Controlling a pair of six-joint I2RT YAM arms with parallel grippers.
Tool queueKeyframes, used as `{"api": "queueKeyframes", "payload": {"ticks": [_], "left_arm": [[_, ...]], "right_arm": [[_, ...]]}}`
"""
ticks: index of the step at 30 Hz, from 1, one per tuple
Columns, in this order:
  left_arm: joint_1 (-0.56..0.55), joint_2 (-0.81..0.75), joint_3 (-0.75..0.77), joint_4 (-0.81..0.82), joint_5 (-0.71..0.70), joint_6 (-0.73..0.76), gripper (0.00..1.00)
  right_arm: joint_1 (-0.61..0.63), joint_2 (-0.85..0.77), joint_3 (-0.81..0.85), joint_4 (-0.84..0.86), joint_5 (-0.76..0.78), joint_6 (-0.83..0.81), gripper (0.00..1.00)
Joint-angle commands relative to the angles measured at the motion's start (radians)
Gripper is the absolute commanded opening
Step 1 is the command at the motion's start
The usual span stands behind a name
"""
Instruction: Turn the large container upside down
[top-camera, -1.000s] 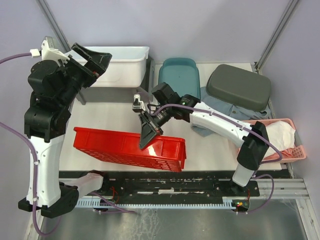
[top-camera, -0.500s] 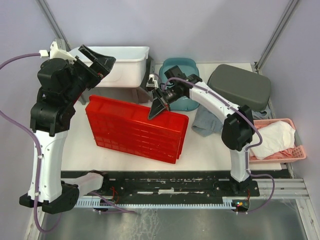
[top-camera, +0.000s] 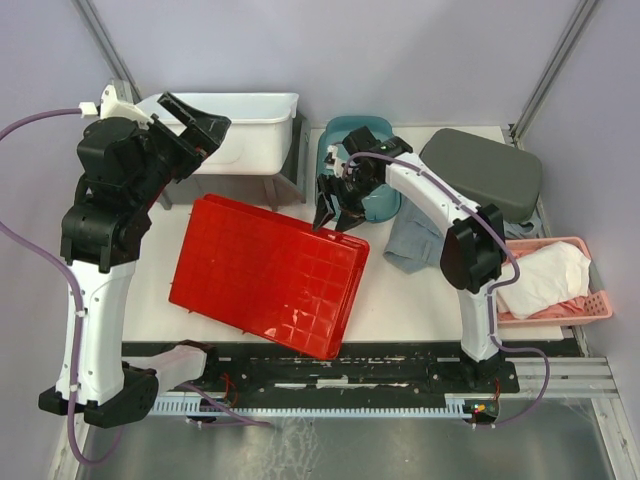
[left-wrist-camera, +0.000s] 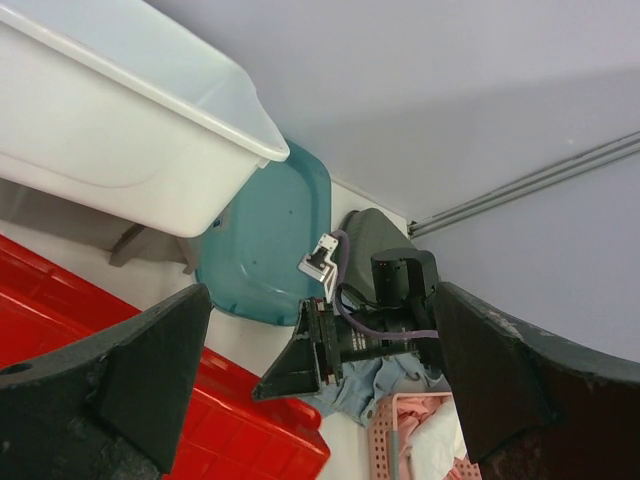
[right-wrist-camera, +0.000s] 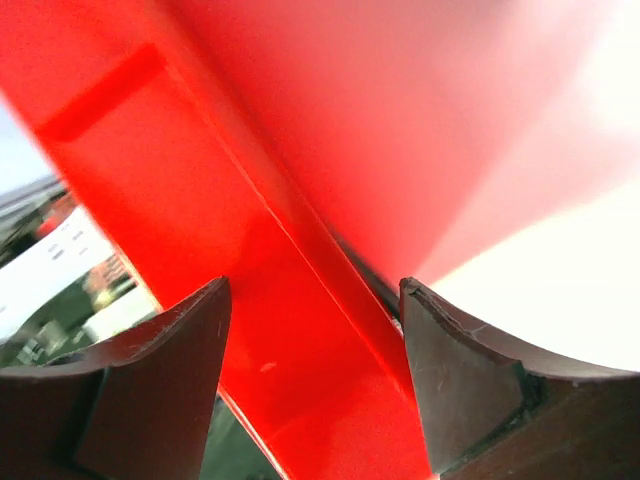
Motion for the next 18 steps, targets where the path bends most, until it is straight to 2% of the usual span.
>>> {"api": "queueKeyframes", "payload": {"ticks": [1,5,10,14,18], "left_arm": [[-0.001,0.000,0.002,0.019,-0.022,0.011,0.99],[-0.001,-0.003,-0.013,0.005,-0.031,0.022,0.99],[-0.002,-0.022,-0.059,-0.020,-0.045,0.034,0.99],[-0.001,-0.036,-0.088,-0.038,-0.055,0.038,0.99],[-0.002,-0.039,-0.105,-0.055,-0.063,0.047,0.99]], "right_arm": [[0.027,-0.033,-0.021,-0.088,0.349,-0.047,0.78],[0.020,-0.102,-0.064,-0.066,0.500,-0.007,0.88],[0.019,-0.237,-0.211,0.012,0.595,0.061,0.98],[0.017,-0.352,-0.370,0.111,0.645,0.144,0.99],[0.018,-0.469,-0.569,0.245,0.620,0.290,0.99]]}}
